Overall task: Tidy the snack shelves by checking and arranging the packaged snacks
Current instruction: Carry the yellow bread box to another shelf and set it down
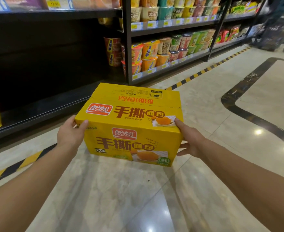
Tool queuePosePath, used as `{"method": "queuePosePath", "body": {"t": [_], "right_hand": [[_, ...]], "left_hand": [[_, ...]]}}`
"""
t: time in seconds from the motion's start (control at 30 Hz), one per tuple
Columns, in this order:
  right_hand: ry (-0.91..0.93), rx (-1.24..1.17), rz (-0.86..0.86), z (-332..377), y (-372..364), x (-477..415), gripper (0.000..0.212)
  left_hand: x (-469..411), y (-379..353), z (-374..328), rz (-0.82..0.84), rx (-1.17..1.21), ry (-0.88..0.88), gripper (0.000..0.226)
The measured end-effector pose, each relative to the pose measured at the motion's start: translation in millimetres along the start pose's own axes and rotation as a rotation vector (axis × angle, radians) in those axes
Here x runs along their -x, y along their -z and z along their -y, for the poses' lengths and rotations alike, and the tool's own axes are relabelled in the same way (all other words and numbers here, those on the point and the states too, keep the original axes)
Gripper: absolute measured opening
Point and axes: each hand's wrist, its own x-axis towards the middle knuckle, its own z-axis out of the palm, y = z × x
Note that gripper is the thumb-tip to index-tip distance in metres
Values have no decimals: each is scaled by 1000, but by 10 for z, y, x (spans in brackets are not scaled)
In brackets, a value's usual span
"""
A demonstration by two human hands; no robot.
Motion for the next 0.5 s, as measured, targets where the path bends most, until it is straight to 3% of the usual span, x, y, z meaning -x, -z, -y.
{"method": "queuePosePath", "body": {"t": [0.17, 0.27, 0.3, 0.4, 0.47, 0.5], "right_hand": [[-24, -176, -75, -254, -131, 120, 100], [-77, -261, -106, -394, -326, 57, 142], [-82, -271, -76, -414, -399, 60, 136], [-54, -242, 43, -379, -677, 183, 84], [-58, -218, 112, -350, -911, 273, 84], [-50, -210, 145, -347, -1020, 298, 95]], "left_hand": [[183, -112, 26, -113, 69, 24, 47], [356, -195, 80, -120, 121, 33, 47], [418, -220, 96, -108, 140, 29, 45], [643, -296, 119, -105, 134, 22, 38], [823, -351, 116, -73, 121, 2, 36], [915, -376, 115, -44, 115, -9, 37]]}}
